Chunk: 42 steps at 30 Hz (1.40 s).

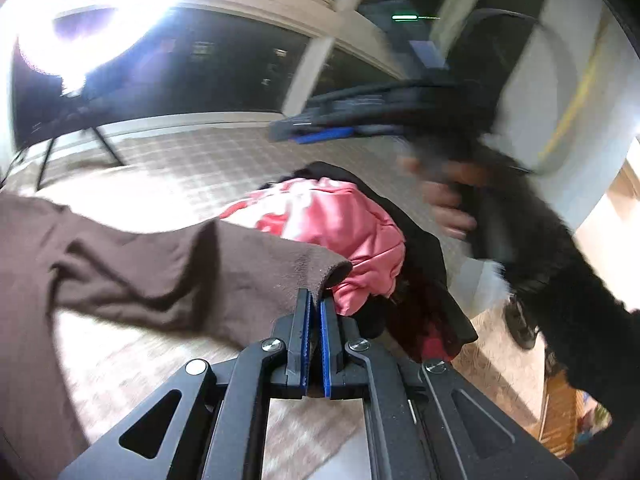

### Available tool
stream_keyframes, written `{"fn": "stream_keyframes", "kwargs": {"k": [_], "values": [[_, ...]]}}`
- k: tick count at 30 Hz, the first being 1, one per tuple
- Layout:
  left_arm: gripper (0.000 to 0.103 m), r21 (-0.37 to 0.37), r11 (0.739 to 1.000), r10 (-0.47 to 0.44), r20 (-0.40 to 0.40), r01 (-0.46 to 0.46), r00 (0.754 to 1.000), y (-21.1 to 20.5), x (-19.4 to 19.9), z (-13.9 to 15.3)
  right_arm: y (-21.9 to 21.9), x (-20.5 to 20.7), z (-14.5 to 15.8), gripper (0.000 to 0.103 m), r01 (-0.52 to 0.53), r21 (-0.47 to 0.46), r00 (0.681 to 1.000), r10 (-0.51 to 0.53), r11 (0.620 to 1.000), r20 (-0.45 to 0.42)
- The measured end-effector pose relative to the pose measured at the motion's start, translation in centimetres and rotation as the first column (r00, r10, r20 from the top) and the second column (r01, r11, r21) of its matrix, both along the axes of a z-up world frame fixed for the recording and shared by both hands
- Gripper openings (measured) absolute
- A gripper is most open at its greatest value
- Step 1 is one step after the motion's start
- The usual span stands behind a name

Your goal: Fold clothes

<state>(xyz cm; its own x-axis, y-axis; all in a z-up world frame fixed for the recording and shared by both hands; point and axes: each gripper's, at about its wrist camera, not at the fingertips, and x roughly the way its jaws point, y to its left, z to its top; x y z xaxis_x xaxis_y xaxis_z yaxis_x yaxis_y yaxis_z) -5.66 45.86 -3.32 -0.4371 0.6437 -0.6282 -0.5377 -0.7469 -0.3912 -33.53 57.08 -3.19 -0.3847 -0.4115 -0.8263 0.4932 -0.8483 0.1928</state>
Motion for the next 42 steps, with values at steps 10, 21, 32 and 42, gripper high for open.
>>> {"fn": "stream_keyframes", "kwargs": {"k": [10, 21, 32, 42], "values": [[0.004, 0.006, 0.993, 0.117, -0.020, -0.117, 0.993, -5.1, 2.8, 0.5, -15.0, -9.0, -10.5, 0.042, -0.210, 0.097, 0.972, 0.196, 0.973, 0.131], [0.004, 0.029, 0.966, 0.256, -0.029, -0.255, 0.966, -10.9, 4.6, 1.0, -18.9, -9.6, -13.7, 0.004, -0.272, 0.080, 0.940, 0.247, 0.959, 0.235], [0.004, 0.150, 0.923, 0.362, -0.032, -0.354, 0.931, -16.6, 8.7, 1.7, -24.6, -9.4, -6.0, 0.003, -0.218, 0.285, 0.975, 0.198, 0.933, 0.099], [0.004, 0.063, 0.683, 0.701, 0.225, -0.728, 0.677, -28.3, 16.0, -8.7, -31.4, -5.3, -6.1, 0.028, -0.298, 0.292, 0.954, 0.292, 0.909, 0.066]]}}
